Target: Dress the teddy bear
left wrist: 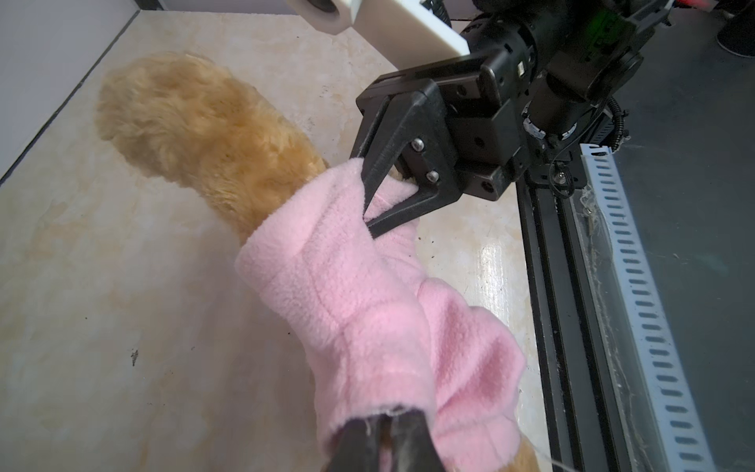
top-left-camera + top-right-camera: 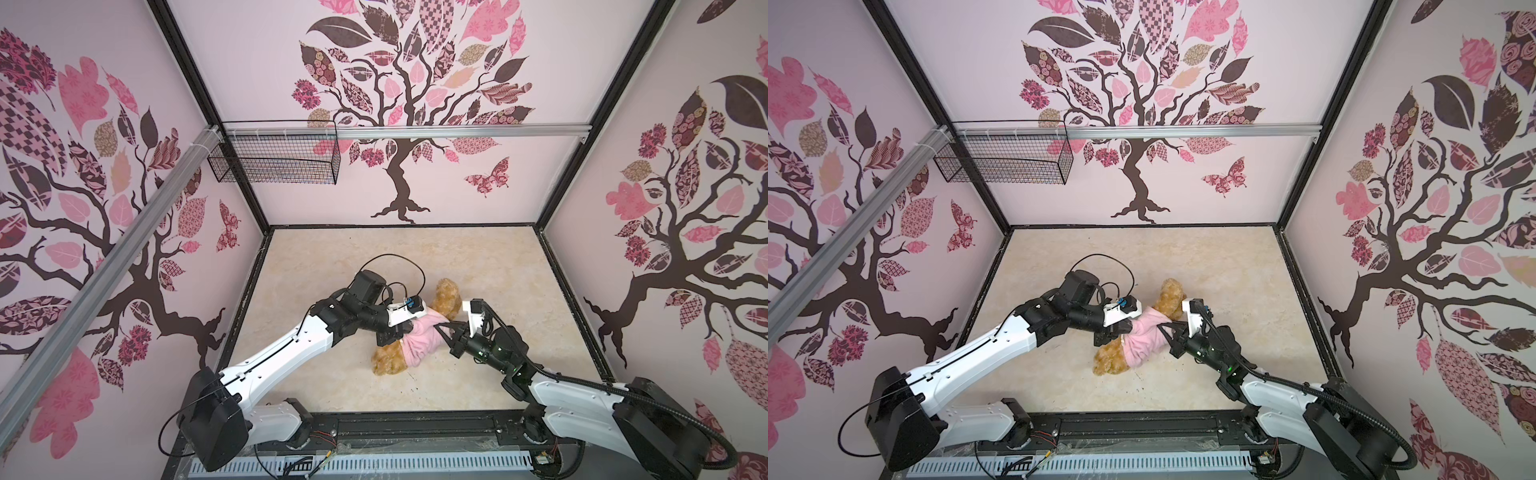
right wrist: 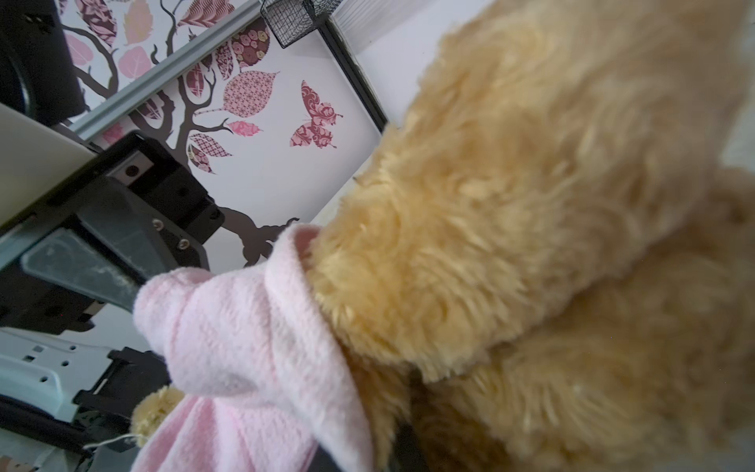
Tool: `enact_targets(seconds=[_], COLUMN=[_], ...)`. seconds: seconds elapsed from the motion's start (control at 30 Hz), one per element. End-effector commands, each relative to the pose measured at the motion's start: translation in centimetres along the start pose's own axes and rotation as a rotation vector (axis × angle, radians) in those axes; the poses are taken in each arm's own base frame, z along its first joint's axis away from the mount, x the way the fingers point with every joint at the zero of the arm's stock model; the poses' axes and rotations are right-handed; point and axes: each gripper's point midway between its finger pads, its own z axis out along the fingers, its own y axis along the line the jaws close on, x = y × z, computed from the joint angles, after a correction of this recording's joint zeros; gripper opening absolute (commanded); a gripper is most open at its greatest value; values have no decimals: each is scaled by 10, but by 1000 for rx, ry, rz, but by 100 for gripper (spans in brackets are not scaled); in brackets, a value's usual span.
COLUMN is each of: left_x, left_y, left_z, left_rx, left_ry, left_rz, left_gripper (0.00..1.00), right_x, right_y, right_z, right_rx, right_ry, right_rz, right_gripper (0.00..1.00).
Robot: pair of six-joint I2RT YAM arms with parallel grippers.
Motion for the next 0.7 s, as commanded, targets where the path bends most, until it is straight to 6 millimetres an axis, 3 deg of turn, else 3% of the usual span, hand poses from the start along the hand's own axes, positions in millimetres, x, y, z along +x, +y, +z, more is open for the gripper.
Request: enact_targets(seconds=[0.0,0.2,0.3,0.67], left_x=[-10,-23,-28,-45], left_y=[-17,-3,8,27], left_z=[-9,-31,-43,-60], left_rx=[48,-4,-26,-51], left_ry=[-42,-172,-258,-472], left_rz=[-18,-115,-188,-338], left_gripper=[0,0,0,0], right_x=[-13,-6,-4,0], right_y=[-57,-88,-92,-98], right_z=[-11,-32,-36,-38], right_rx=[280,384,407,432], right_ry=[-113,-170,-173,-168], right_rz=[138,240,238,236], right_gripper=[0,0,0,0])
